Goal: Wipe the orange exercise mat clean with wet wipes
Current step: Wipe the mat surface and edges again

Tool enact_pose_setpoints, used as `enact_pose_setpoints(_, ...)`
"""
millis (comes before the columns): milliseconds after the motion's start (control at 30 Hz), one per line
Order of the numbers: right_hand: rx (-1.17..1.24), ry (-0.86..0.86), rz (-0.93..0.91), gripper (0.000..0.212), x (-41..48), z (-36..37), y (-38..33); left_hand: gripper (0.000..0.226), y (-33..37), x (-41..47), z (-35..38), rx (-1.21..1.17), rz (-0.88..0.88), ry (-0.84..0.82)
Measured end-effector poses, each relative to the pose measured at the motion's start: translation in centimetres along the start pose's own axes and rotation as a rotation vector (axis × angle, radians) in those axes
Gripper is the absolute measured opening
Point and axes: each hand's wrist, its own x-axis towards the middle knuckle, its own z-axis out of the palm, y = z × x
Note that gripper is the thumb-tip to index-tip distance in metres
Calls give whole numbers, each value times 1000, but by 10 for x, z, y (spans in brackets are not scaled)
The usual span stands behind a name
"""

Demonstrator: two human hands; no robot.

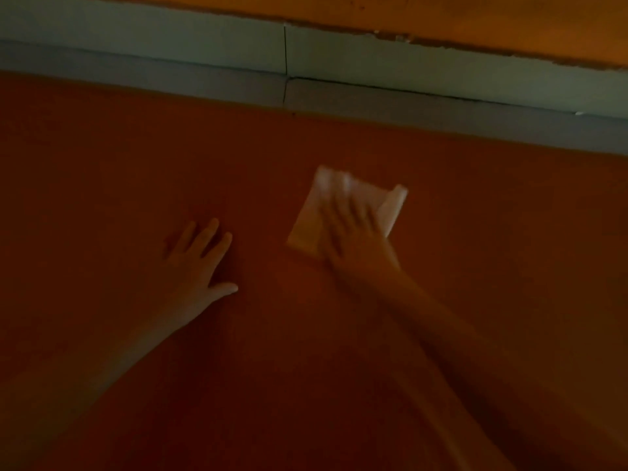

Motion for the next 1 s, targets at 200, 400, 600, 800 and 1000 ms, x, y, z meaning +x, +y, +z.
enact_pose_setpoints(200,-104,-38,-124,65,-60,5,30,82,8,-7,-6,30,-32,-43)
enact_pose_setpoints(400,-38,13,313,63,-60,22,-9,70,18,-23,-1,73,-41,-73)
enact_pose_setpoints(600,46,-106,-266,55,-127,26,-58,71,20,-52,5,77,20,-120)
enact_pose_setpoints(800,68,-121,151,68,-162,22,-25,66,26,-96,13,113,53,-244)
enact_pose_setpoints(1000,229,-325,-31,73,-216,20,-76,62,34,-121,15,98,55,-287)
